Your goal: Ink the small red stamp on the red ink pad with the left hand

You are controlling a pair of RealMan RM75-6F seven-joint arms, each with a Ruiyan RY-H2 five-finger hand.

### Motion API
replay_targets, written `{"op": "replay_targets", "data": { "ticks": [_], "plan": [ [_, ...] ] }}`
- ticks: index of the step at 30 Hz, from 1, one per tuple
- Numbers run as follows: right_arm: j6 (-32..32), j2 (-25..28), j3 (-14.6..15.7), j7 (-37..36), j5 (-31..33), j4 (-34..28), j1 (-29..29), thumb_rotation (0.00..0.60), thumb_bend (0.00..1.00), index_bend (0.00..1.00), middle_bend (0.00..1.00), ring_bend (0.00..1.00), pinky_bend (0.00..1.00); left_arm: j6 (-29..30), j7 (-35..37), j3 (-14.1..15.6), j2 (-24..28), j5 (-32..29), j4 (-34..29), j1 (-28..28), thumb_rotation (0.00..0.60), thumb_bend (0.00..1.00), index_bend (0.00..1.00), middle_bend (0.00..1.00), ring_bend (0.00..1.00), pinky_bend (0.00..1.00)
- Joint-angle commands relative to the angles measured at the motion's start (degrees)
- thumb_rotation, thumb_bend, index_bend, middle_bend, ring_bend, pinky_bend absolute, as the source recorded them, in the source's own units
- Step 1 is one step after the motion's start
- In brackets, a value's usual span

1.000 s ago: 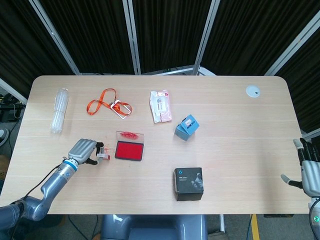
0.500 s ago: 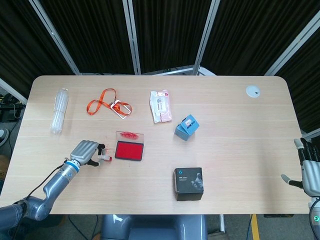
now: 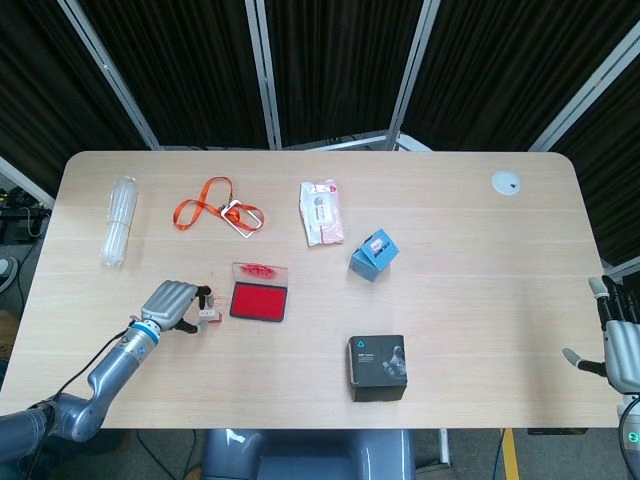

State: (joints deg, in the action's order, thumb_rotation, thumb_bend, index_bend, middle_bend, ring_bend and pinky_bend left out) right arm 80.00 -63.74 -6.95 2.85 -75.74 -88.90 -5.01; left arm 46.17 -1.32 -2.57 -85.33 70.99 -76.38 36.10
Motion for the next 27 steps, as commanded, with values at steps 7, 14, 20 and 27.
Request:
{"op": "replay_targets", "data": {
  "ticks": [7,14,20,27],
  "plan": [
    [0.63,0.5,0.18,-0.54,-0.81,-0.93,0.27,0.6,0.0,0.0,0.0,0.0,0.0,9.37,1.49,-1.35,7.27,4.62,-6.95,-2.98,0.6,0.23,0.37,0.41,0.89,0.96],
    [1.84,1.43,0.6,-1.8,-2.49,-2.26,0.82,0.6,0.0,0.0,0.0,0.0,0.0,22.83,-2.04,-1.08,12.95,8.43,-11.98,-9.2,0.6,0.0,0.21,0.09,0.56,0.64],
    [2.6,2.11,1.02,-2.93,-4.09,-3.04,1.09,0.6,0.0,0.0,0.0,0.0,0.0,31.07,-8.15,0.82,16.58,8.36,-17.11,-15.33,0.6,0.0,0.0,0.0,0.01,0.01],
    [4.01,2.29,1.73,-3.17,-6.62,-3.22,1.4,0.6,0.0,0.0,0.0,0.0,0.0,41.3,-14.01,3.66,19.12,9.53,-23.0,-23.25,0.6,0.0,0.0,0.0,0.0,0.0]
  ]
}}
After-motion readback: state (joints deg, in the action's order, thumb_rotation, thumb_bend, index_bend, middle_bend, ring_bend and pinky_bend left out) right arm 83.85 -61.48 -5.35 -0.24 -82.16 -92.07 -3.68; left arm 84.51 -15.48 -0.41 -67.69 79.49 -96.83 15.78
